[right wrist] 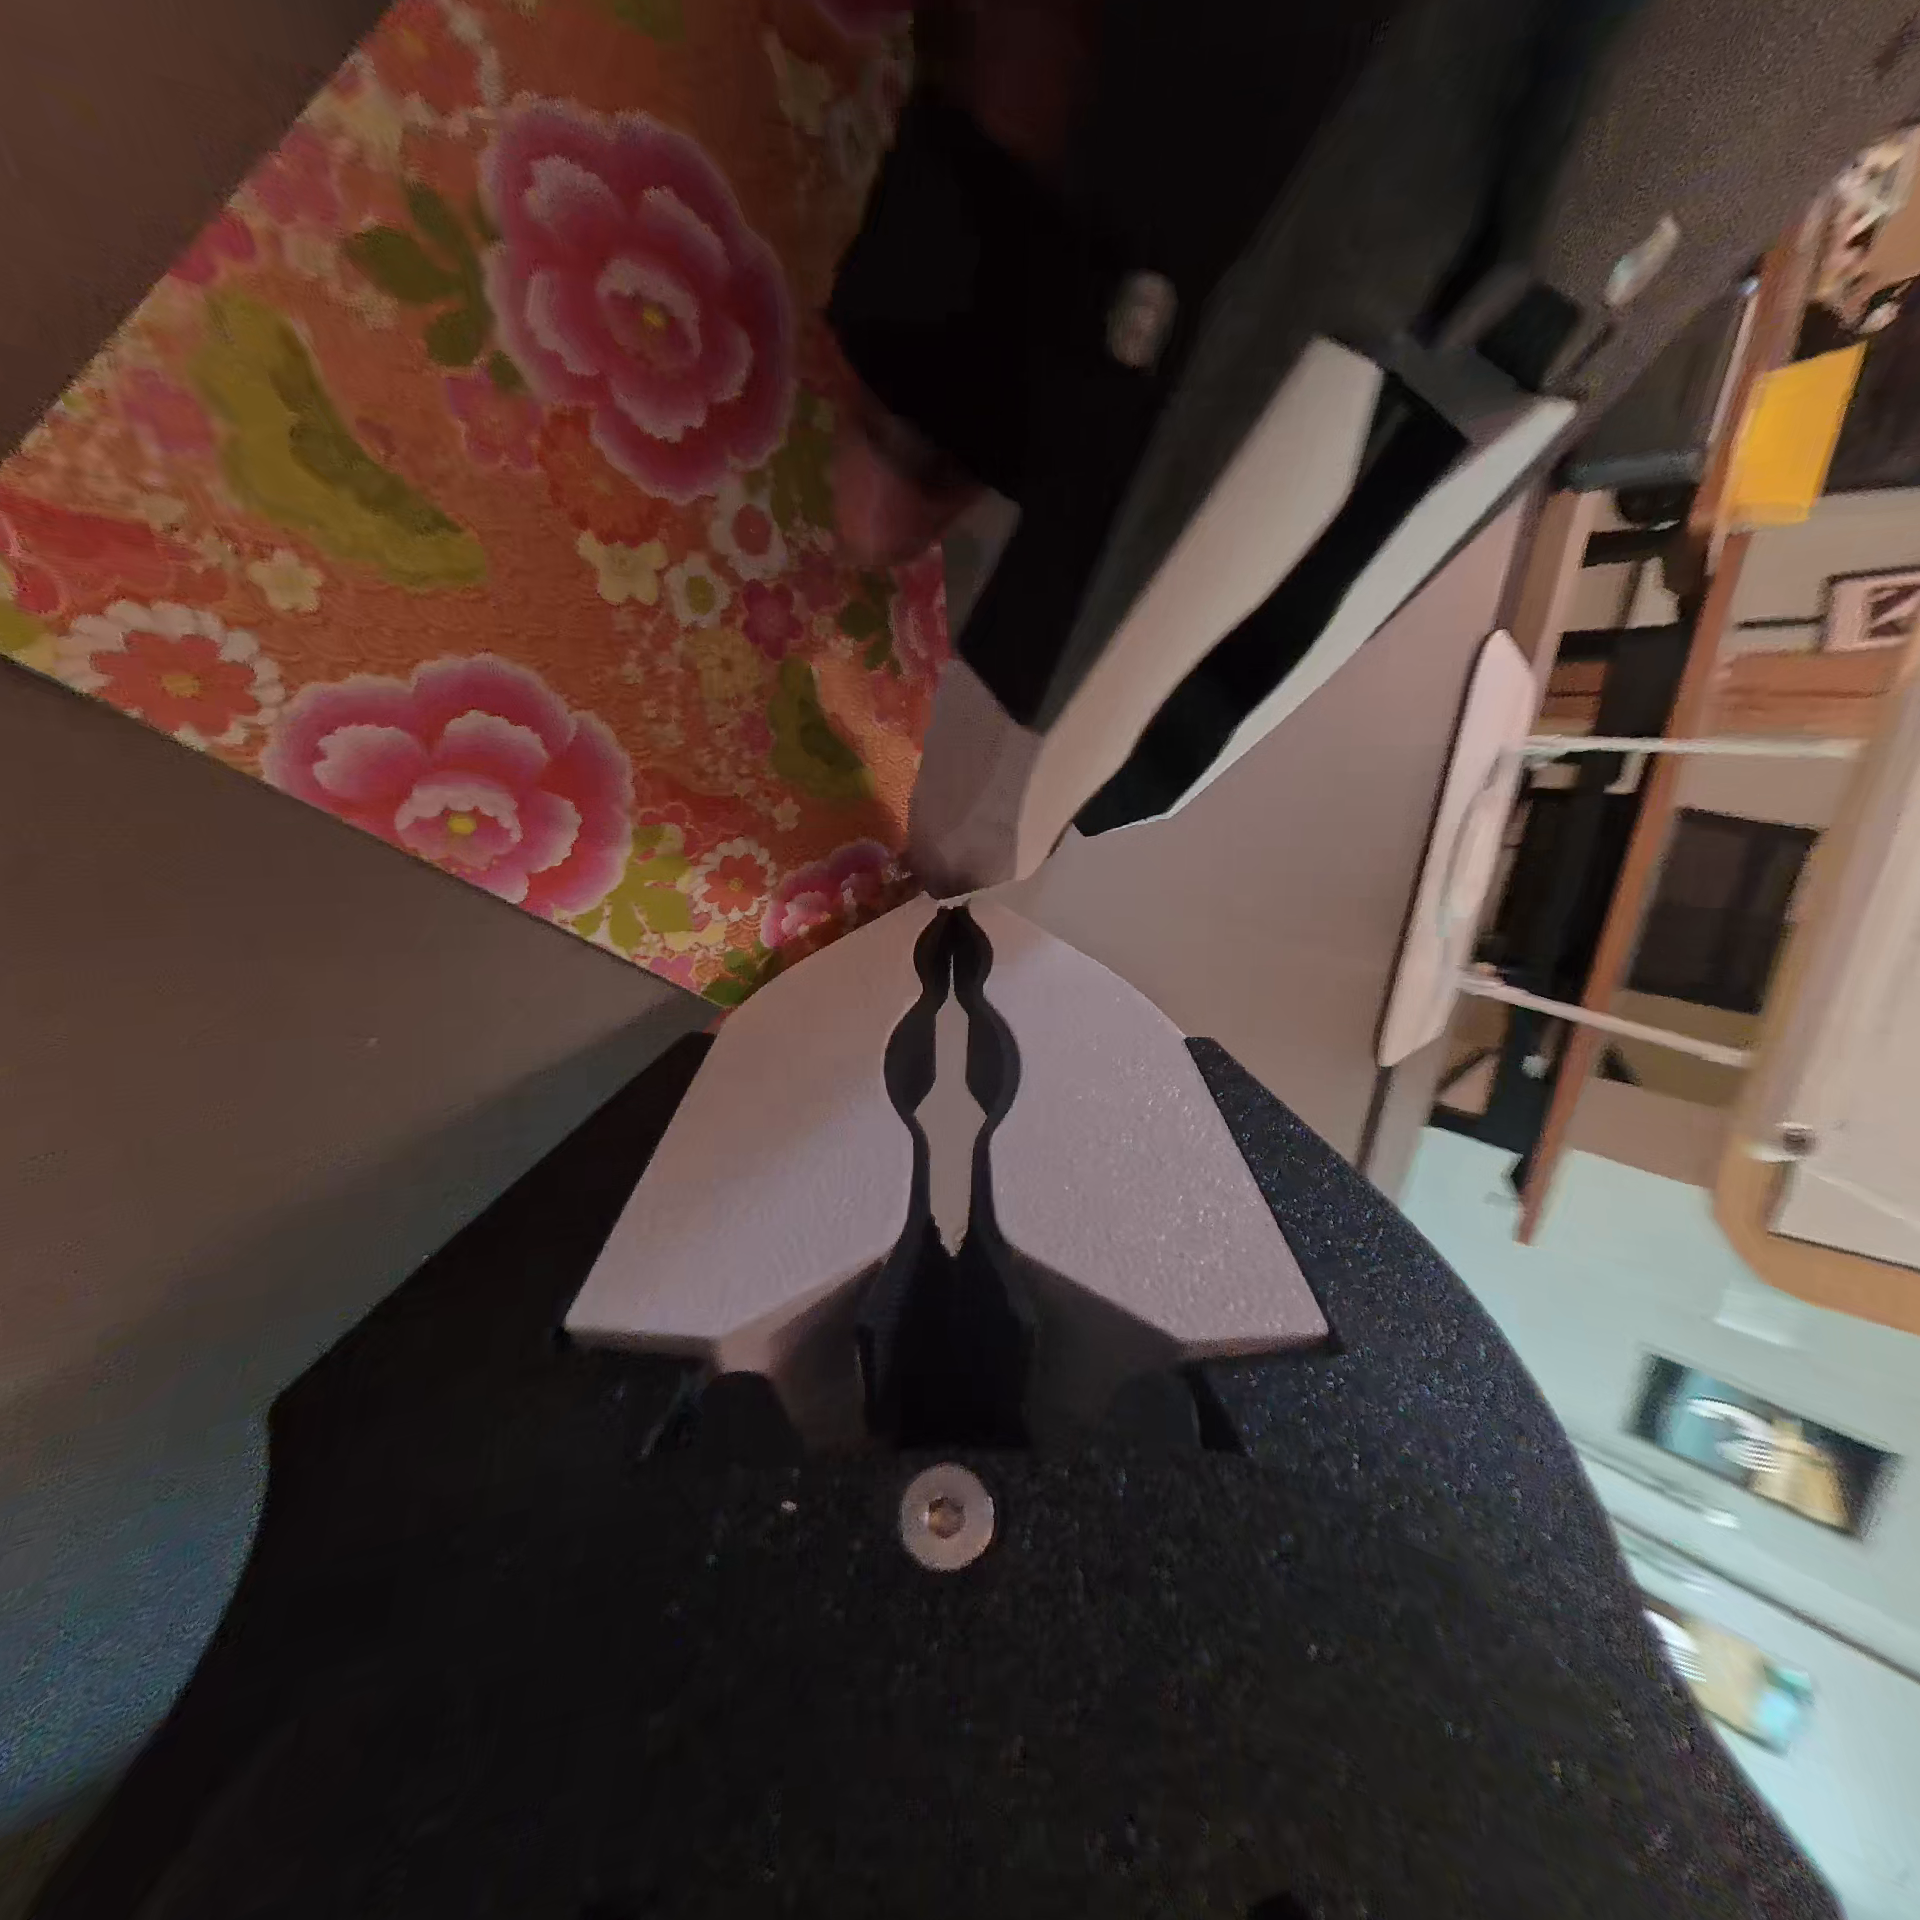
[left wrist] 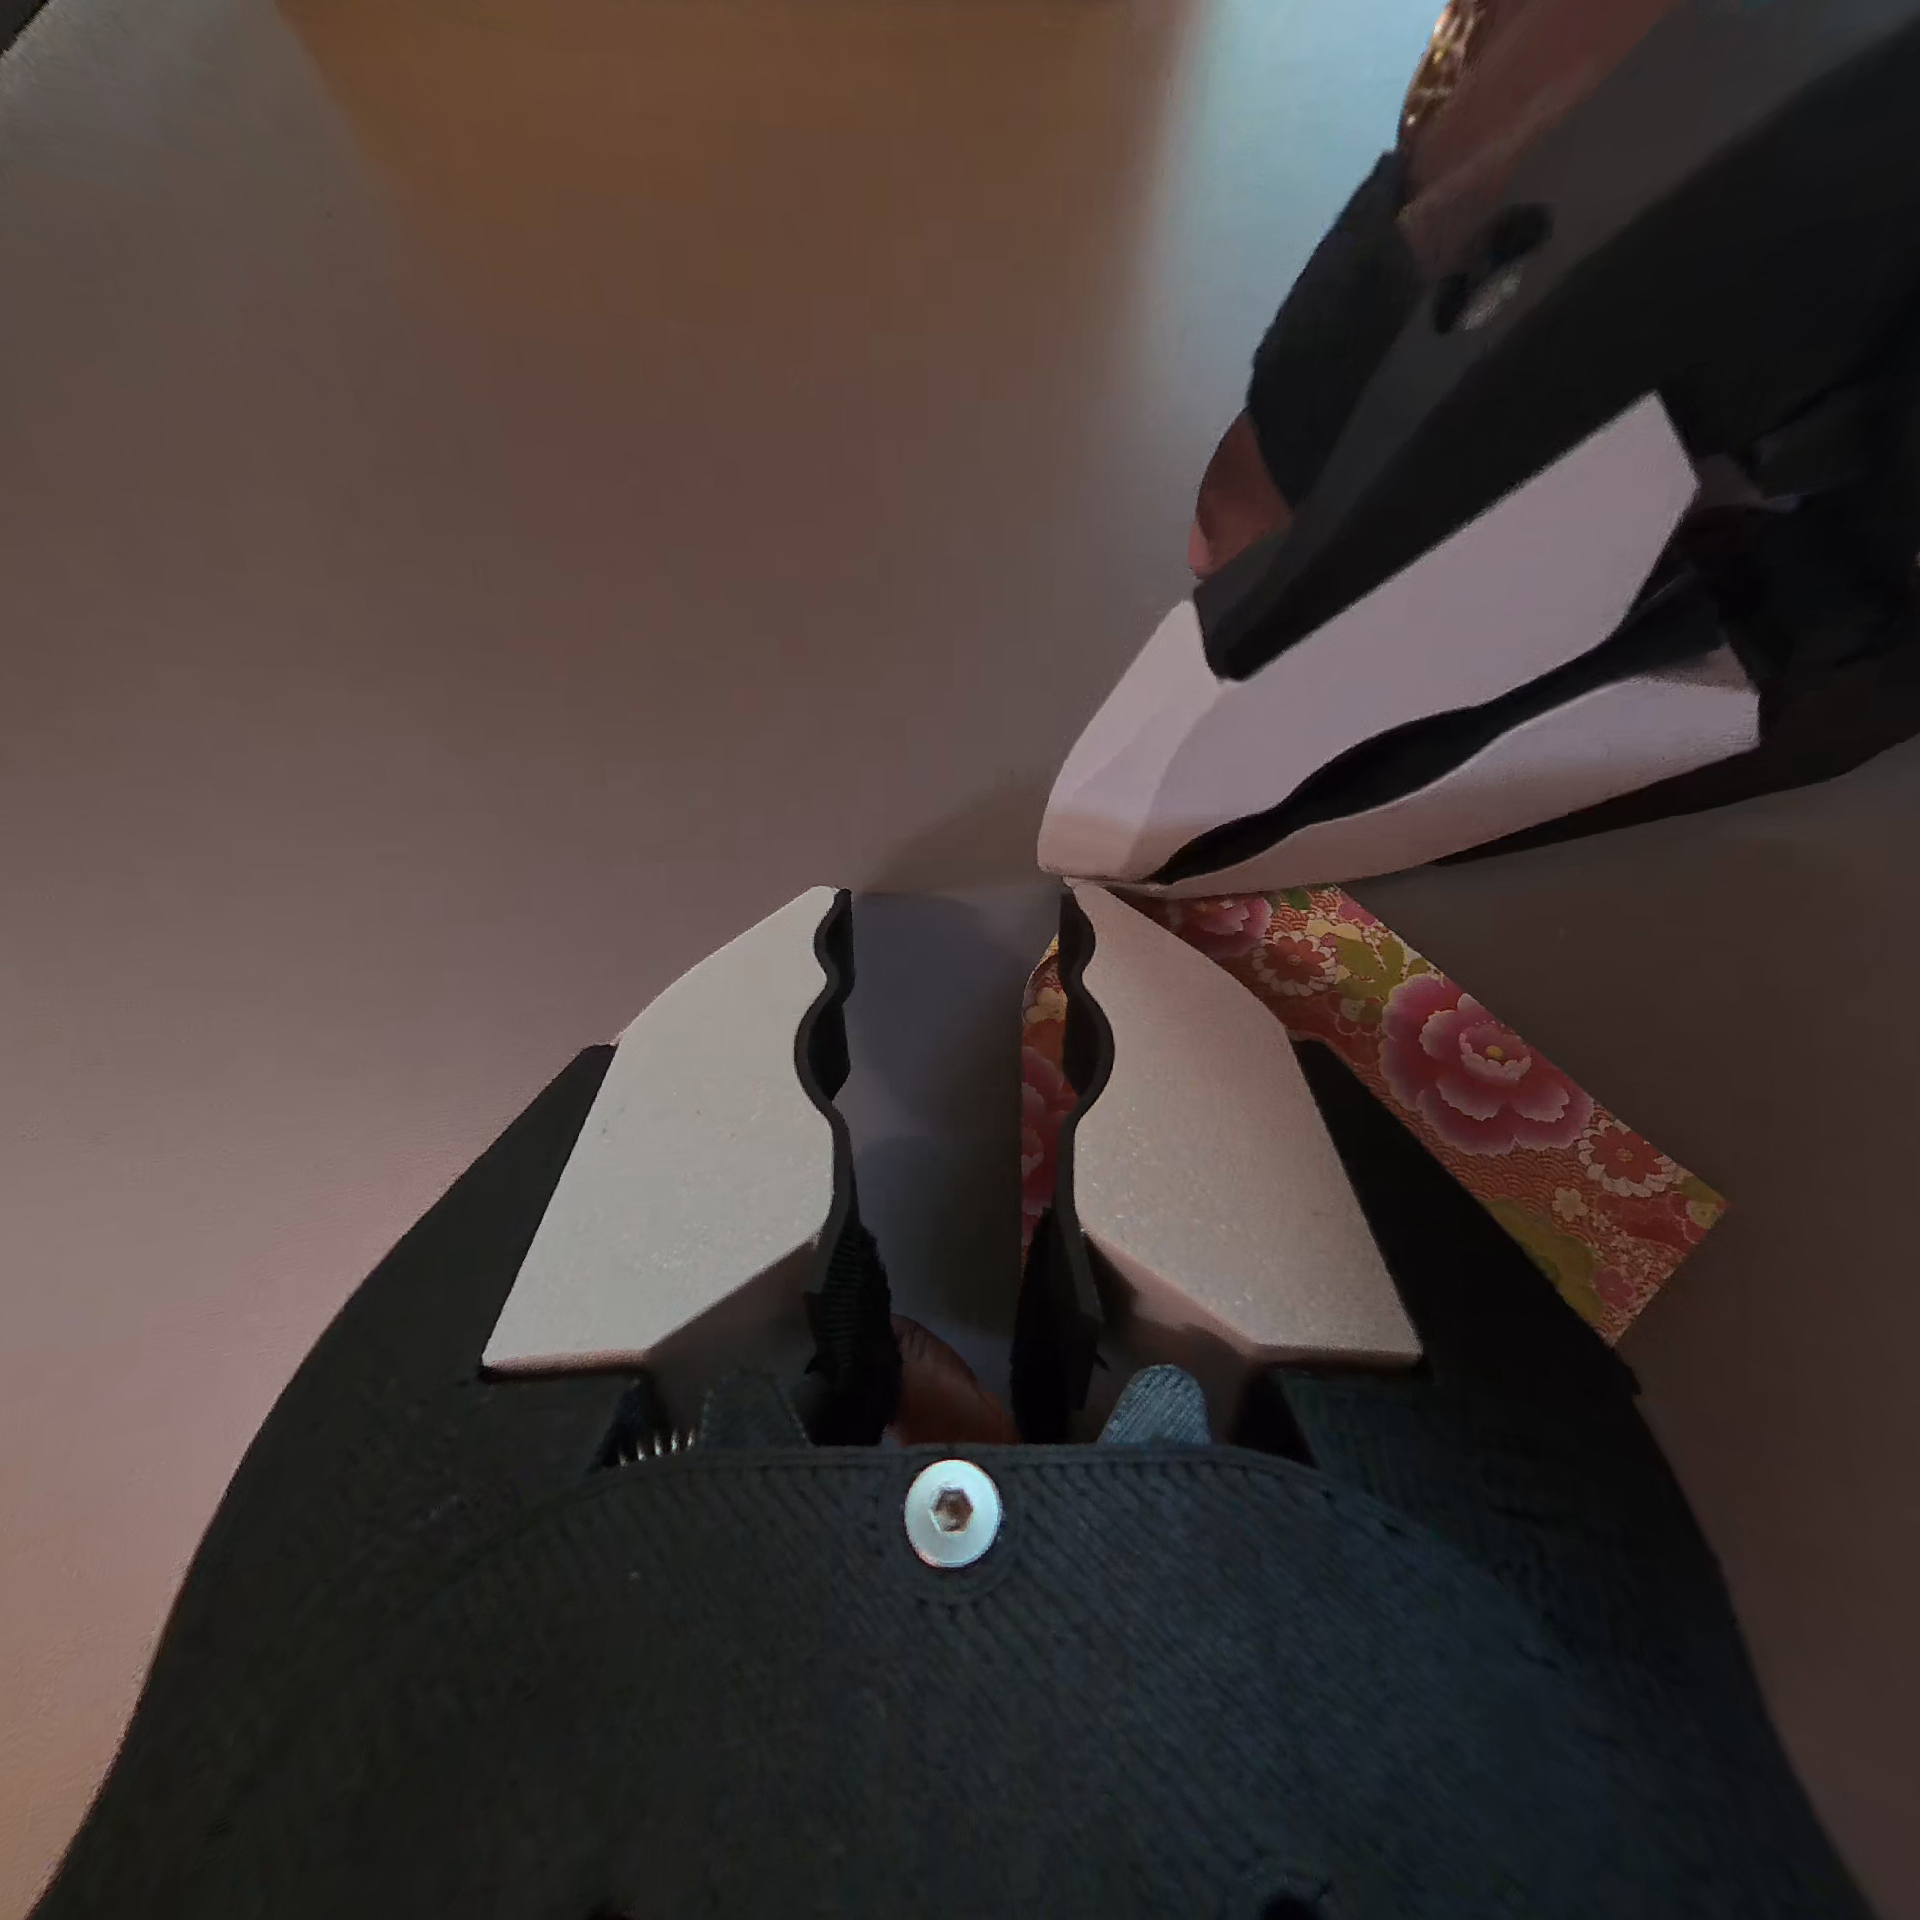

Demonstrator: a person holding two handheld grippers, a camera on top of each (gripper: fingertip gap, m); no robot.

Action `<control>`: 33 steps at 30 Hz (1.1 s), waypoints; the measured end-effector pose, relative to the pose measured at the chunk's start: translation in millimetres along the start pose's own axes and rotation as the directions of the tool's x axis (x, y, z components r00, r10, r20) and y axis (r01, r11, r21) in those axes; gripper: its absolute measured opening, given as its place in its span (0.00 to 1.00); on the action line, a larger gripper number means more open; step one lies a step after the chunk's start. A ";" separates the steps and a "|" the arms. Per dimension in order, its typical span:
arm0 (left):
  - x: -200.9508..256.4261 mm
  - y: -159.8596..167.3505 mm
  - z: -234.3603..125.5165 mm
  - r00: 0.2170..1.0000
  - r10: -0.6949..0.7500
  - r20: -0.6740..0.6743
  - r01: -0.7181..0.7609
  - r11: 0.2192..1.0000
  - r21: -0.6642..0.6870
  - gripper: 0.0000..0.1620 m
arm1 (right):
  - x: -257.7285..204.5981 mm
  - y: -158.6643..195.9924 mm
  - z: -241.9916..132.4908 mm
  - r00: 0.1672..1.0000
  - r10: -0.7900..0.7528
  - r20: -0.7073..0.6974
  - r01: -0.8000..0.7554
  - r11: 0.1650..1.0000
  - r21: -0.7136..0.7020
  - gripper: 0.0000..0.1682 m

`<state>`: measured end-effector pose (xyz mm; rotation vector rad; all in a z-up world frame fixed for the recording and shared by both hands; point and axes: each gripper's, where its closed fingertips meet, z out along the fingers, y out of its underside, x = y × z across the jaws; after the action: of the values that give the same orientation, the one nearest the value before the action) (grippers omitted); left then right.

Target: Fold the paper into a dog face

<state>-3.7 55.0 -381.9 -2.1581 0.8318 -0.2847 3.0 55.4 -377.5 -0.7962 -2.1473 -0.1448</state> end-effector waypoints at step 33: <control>-1.6 1.6 -3.0 1.000 0.022 0.011 -0.022 1.000 0.005 0.26 | -3.4 9.6 -6.7 0.996 -0.048 -0.081 0.038 0.992 -0.123 0.00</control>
<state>-7.1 53.5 -381.0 -2.1426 0.8470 -0.2629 14.6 58.9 -377.1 -0.7994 -2.0925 -0.3284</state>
